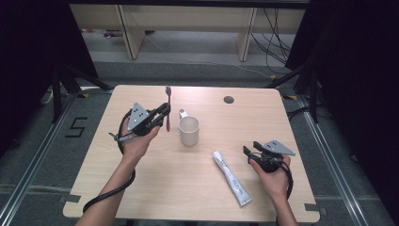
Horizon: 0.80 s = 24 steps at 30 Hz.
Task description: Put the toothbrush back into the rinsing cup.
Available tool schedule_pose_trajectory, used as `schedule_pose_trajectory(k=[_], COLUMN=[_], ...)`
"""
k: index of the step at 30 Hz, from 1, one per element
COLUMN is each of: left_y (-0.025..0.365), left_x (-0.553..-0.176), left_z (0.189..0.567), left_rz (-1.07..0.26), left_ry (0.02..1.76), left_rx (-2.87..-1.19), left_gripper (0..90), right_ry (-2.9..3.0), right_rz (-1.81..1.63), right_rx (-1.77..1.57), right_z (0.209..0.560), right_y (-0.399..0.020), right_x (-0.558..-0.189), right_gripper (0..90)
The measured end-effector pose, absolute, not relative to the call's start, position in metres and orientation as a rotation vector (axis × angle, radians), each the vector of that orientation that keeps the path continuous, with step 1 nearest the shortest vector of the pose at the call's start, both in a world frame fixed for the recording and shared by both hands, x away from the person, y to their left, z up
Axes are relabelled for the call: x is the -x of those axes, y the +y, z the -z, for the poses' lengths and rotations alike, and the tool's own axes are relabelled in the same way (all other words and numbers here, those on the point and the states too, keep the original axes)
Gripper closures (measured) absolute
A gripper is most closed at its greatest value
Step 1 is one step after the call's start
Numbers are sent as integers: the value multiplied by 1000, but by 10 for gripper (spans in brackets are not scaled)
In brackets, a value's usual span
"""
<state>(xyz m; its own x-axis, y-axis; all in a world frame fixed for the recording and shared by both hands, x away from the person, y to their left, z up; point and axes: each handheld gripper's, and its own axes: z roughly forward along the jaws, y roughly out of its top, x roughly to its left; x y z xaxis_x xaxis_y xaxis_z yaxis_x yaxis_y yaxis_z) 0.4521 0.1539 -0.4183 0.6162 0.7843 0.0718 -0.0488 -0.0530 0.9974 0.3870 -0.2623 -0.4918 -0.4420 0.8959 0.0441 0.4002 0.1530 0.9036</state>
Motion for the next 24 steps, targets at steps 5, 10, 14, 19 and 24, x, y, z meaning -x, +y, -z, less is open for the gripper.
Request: schedule_pose_trajectory(k=[5, 10, 14, 19, 24], left_y=[153, 150, 149, 145, 142], left_x=[-456, -462, -467, -473, -477], left_z=[414, 410, 405, 400, 396], left_rz=[-775, -774, -780, -784, -790], left_ry=[656, 652, 653, 646, 646], left_rx=[-1471, -1446, -1434, -1427, -1427], left_gripper=[800, 800, 800, 800, 800], right_ry=[1932, 1936, 1939, 1937, 1938], right_rz=[-1240, -1251, -1259, -1256, -1258], right_rx=[-1236, -1246, -1252, -1277, -1245], right_z=[492, 492, 493, 494, 493], right_y=[-262, -261, -260, -259, -261], right_x=[-386, -386, -386, -384, -386], right_gripper=[498, 498, 498, 498, 498])
